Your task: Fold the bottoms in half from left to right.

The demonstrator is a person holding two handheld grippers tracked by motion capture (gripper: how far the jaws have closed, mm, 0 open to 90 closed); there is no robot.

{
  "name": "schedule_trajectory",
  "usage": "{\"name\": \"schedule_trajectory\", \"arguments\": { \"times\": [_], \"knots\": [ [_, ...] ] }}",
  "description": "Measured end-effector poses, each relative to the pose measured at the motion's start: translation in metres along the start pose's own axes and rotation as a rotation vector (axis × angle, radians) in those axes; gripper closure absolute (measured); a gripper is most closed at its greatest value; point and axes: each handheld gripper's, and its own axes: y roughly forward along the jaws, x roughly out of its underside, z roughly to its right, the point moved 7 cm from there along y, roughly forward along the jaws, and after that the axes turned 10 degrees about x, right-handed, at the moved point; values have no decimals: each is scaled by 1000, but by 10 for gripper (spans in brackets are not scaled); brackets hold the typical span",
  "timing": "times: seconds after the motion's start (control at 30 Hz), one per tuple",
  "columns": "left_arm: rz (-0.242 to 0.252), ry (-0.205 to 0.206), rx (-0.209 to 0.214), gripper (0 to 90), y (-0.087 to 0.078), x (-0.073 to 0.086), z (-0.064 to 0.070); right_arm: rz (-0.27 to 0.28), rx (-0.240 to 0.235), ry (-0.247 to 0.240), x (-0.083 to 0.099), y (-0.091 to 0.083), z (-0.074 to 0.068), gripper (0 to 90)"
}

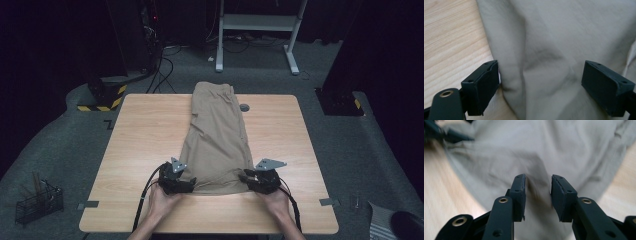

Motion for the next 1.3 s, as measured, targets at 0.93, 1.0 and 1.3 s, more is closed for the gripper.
{"name": "schedule_trajectory", "arguments": {
  "times": [0.93, 1.0, 1.3],
  "knots": [
    [-27, -24, 35, 153, -3, 4, -8, -68, 69, 10, 2, 12, -9, 553],
    [-21, -21, 45, 160, -6, 3, -7, -77, 83, -15, 6, 5, -10, 548],
    [103, -92, 35, 369, 3, -37, -35, -7, 153, 67, -29, 20, 23, 686]
  ]
}}
